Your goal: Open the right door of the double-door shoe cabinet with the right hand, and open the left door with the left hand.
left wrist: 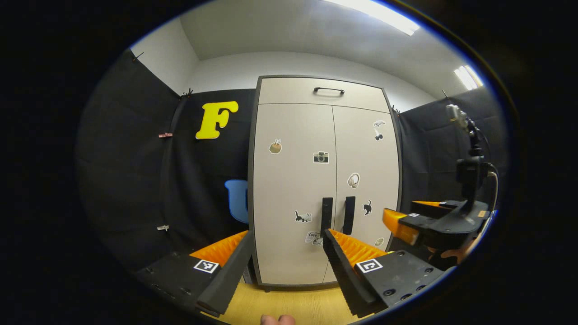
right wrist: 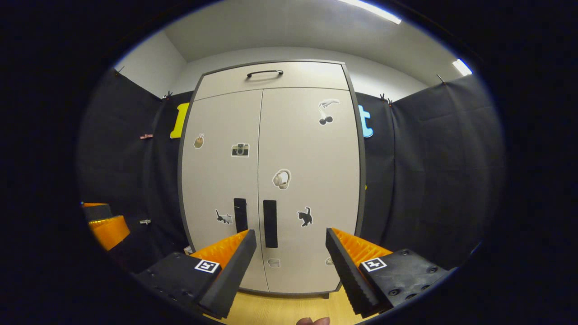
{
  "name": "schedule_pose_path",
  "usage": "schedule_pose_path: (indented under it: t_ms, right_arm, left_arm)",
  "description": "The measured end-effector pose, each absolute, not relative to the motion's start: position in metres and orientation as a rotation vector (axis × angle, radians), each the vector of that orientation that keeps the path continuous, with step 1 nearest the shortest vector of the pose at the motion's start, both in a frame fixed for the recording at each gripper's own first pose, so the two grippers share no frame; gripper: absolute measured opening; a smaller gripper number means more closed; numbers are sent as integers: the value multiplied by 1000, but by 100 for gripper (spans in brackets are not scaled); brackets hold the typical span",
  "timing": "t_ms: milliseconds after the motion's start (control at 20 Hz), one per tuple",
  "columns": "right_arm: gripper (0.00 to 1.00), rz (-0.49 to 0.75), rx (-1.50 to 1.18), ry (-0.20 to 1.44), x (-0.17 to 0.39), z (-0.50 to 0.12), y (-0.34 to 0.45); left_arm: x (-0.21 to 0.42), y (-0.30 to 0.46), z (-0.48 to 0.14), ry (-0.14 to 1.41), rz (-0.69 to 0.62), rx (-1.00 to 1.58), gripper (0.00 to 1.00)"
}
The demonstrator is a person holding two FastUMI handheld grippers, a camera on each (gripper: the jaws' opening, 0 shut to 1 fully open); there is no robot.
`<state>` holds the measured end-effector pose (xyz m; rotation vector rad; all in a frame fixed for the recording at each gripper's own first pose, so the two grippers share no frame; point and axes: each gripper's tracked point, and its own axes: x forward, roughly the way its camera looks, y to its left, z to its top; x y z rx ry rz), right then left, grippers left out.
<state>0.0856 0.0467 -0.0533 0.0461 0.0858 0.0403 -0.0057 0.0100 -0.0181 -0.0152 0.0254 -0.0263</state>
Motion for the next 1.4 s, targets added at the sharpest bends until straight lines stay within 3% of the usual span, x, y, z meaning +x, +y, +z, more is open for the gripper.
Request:
schedule_pose_path:
  t_ms: [450,800,900,1050,1100,1150,1200,1300,1400]
  right_arm:
    - [98,41,52,153,193,-106,85]
    - [97,57,81,185,240,-137,101]
    - [82,40,73,187,243,-139,99]
    - [50,10,3,179,245,-145,97]
    - [51,9,-6,170,251,-148,99]
    - [35,0,-9,164,246,-144,98]
    - [34,-6,7,171,247,-146,99]
    - [23,2,19,175,245,-146,99]
    - [22,2,21,165,246,-144,99]
  left_arm:
    - [-5,31,-45,75,-19,-31,95]
    - [-6,59,-59,98,28,-64,95]
    - [-5,64,-62,104,37,-68,95]
    - [-5,70,-64,107,45,-78,95]
    - [-4,71,-64,107,45,-81,95]
    - [-4,71,-65,109,45,-81,95]
    - [-4,72,-65,109,45,-78,95]
    - [-5,73,-63,105,50,-75,95]
    - [-6,73,-64,107,50,-82,95]
